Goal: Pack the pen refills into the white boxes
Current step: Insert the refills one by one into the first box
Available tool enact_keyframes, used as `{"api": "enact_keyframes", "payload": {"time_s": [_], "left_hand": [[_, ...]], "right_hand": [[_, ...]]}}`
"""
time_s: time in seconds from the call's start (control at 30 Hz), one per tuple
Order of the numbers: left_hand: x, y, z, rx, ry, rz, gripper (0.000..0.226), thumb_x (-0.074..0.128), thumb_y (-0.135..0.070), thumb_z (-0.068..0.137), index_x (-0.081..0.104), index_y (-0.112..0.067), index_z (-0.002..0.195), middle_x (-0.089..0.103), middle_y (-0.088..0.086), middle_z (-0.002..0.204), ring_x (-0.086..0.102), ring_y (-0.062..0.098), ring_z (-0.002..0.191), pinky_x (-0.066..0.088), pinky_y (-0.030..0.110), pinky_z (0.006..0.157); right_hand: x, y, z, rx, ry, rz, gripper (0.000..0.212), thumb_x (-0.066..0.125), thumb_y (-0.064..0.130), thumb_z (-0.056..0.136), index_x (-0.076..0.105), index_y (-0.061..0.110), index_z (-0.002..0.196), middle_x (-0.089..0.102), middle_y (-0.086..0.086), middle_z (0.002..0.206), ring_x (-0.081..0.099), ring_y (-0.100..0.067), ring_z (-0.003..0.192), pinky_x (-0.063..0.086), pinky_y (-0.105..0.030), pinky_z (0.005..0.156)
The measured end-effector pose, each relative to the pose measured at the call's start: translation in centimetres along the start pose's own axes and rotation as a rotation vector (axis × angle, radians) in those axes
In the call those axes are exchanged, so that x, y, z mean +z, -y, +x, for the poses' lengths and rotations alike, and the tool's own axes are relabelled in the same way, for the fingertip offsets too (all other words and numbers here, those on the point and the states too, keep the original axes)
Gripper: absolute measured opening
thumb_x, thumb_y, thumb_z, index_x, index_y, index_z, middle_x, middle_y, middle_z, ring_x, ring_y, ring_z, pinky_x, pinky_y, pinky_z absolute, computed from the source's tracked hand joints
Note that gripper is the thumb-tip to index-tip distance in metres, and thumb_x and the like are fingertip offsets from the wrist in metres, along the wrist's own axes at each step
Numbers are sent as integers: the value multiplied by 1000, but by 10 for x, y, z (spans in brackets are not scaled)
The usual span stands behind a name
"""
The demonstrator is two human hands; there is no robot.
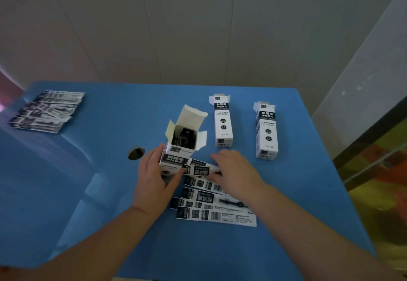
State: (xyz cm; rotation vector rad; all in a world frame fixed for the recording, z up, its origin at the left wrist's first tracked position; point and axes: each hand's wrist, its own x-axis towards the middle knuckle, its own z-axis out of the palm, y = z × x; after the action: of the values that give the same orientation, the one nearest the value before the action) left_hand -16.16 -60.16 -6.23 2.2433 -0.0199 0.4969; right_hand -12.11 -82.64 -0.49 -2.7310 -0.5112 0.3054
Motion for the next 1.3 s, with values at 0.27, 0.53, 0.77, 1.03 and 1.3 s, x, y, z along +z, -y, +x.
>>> {"api": "enact_keyframes", "payload": {"time_s": [0.27, 0.53, 0.77, 1.03, 1.3], "left_hand": [[-2, -1, 0, 1, 10, -13, 75, 77, -31, 89, 43, -8, 152, 49, 9, 143, 41, 21, 138, 46, 58, 113], [-3, -2, 0, -17, 20, -4, 75, 82, -21, 88, 45, -6, 152, 49, 11, 145, 39, 17, 140, 41, 48, 118], [-3, -1, 0, -48, 47, -40, 75, 82, -19, 89, 43, -11, 153, 38, -13, 141, 41, 22, 141, 44, 56, 116], [0, 1, -1, -29, 15, -64, 76, 85, -11, 86, 45, -8, 151, 40, -5, 142, 38, 12, 137, 42, 53, 116], [-3, 0, 0, 43, 21, -73, 75, 85, -10, 85, 45, -15, 149, 38, -23, 131, 46, 21, 132, 52, 57, 108]], "right_hand": [[-7, 3, 10, 9, 117, 73, 36, 68, 32, 95, 52, 22, 64, 51, 3, 70, 55, -17, 65, 37, -29, 55], [-20, -3, 12, 80, 99, 120, 26, 62, 30, 98, 64, 11, 80, 56, 1, 71, 54, -18, 67, 34, -27, 52], [-65, -16, 3, 270, -50, 404, 21, 69, 43, 86, 74, 24, 77, 68, -2, 66, 56, -14, 55, 41, -26, 53], [-104, -18, -22, 293, -231, 1189, 11, 68, 15, 94, 77, 16, 88, 79, -1, 85, 70, -19, 79, 54, -39, 83], [-126, 29, -43, -30, -298, 1409, 23, 74, 23, 73, 80, 13, 93, 79, -10, 100, 74, -27, 93, 61, -44, 89]]}}
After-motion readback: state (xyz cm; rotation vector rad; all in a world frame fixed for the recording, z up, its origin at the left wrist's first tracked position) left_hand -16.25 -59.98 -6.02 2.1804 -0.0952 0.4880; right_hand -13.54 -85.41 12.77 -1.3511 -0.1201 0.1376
